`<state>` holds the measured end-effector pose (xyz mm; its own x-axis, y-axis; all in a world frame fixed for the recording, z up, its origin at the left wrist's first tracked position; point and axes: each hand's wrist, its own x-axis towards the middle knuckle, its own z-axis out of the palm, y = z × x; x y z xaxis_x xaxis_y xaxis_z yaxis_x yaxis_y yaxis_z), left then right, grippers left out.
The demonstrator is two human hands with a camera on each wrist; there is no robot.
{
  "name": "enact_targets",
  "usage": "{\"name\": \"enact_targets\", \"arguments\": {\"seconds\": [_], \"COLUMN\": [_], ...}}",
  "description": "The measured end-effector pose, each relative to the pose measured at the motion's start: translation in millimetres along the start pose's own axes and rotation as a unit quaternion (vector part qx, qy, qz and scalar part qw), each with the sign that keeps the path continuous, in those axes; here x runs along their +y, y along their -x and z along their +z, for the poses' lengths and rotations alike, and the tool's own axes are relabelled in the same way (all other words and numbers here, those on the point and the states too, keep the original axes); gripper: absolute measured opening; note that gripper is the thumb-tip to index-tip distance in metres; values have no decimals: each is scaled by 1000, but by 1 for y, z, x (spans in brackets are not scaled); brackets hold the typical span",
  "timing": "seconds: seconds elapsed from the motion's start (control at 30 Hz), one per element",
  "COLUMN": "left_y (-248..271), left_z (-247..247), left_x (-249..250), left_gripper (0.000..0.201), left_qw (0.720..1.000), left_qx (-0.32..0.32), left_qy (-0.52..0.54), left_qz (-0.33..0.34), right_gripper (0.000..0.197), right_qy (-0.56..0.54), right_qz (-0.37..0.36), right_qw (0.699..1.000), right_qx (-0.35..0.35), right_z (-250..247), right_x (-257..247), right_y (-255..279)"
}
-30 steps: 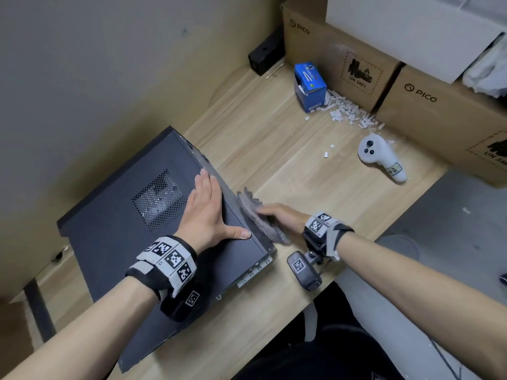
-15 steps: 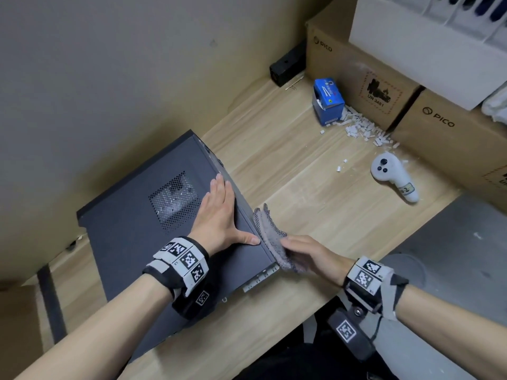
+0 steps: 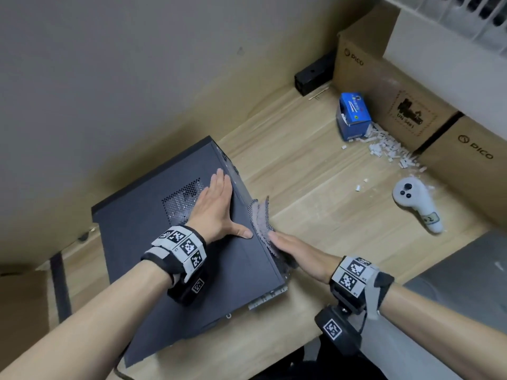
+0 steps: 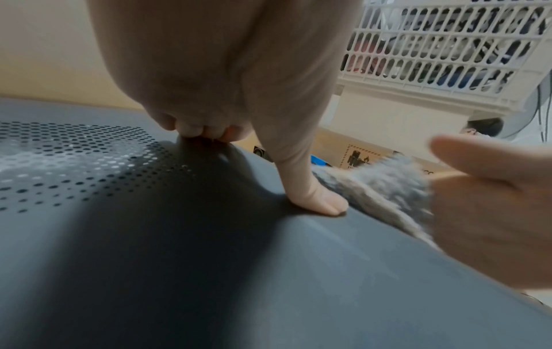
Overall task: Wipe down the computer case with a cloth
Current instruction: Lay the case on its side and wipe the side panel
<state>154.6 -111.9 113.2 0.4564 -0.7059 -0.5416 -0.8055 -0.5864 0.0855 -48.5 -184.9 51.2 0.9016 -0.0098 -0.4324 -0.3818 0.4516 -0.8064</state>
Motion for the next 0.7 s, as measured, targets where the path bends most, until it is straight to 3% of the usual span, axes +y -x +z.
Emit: {"name": "enact_targets", "arguments": {"seconds": [0.07,0.17,0.3,0.43,0.53,0.7], "left_y": [-2,-4,-5,-6,-6,-6], "left_z": [1,1,3,4,4,4], "left_x": [0,0,0,-1,-2,-2], "left_gripper": [152,152,153,153,154,153], "left_qw": [1000,1000,1000,1000,1000,1000], "left_qx": [1,-2,-3,-3,-3,-2], "left_qy": [0,-2,1,1,1,2], "left_qz": [1,3,0,4,2,1], "right_gripper": [47,74,62,97,78,55], "right_qy": [5,13,-37,-35,-14,-94], "right_qz": [3,13,45,80,100,115], "right_qw": [1000,1000,998,995,991,988], "right_qx": [3,10,14,44,86,44], "right_z": [-7,-18,-31,-43,-34,-24], "right_x": [-9,-25,-35,-4,5,39], "right_y": [-20,-50,-81,-100,-83,-40]}}
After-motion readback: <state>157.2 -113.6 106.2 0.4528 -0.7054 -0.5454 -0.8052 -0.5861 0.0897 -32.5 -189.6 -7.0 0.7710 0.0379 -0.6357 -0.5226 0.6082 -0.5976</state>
